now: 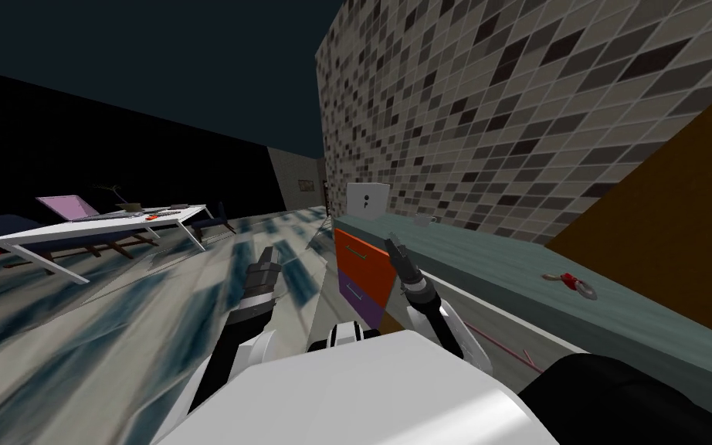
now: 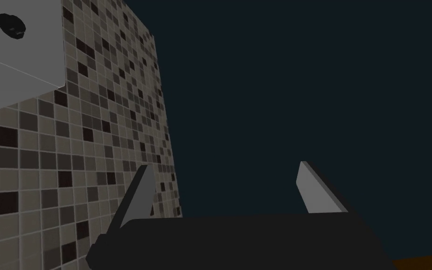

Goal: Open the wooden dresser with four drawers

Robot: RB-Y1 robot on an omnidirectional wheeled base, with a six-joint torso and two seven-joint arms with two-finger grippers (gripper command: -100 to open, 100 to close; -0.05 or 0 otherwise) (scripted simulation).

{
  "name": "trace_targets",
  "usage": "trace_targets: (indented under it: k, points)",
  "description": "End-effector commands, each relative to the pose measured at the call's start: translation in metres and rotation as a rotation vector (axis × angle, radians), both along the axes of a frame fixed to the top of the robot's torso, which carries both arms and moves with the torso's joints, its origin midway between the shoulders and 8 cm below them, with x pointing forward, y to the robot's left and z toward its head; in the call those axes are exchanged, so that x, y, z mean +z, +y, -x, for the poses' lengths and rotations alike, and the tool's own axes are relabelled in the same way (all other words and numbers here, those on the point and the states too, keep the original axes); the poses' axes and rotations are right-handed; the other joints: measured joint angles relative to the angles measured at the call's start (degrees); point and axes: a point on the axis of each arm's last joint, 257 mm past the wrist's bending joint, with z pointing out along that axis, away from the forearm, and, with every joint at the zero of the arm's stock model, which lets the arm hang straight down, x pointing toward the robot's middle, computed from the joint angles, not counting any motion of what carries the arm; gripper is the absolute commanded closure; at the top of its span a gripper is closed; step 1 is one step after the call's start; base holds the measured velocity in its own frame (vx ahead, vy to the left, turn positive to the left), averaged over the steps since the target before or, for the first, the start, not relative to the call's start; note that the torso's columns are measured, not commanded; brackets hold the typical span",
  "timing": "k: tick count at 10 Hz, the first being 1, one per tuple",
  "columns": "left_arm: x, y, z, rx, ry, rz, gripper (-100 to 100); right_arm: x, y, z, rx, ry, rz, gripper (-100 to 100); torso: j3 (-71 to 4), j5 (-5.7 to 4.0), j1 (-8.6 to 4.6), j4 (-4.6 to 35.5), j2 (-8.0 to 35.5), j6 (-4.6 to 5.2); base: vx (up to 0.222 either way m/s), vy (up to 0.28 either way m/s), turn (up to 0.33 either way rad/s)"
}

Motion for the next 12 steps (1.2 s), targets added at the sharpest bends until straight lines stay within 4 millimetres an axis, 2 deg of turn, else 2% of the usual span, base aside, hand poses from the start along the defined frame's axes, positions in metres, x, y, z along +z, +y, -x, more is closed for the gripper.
trace_targets:
  k: [1, 6, 12]
  points:
    - [0.000, 0.000, 0.000, 0.000, 0.000, 0.000, 0, -0.003, 0.015, 0.002, -0.015, -0.032, 0.107, -100, 0.0, -0.01, -0.04, 0.0, 0.0, -0.01, 0.021, 0.022, -0.070]
    - [0.000, 0.000, 0.000, 0.000, 0.000, 0.000, 0, -0.014, 0.036, 0.006, -0.038, -0.079, 0.266, -100, 0.0, 0.00, 0.00, 0.0, 0.0, 0.00, 0.023, 0.025, -0.077]
    - [0.000, 0.000, 0.000, 0.000, 0.000, 0.000, 0, -0.035, 0.063, 0.010, -0.067, -0.161, 0.502, -100, 0.0, 0.01, 0.01, 0.0, 0.0, 0.00, 0.027, 0.032, -0.085]
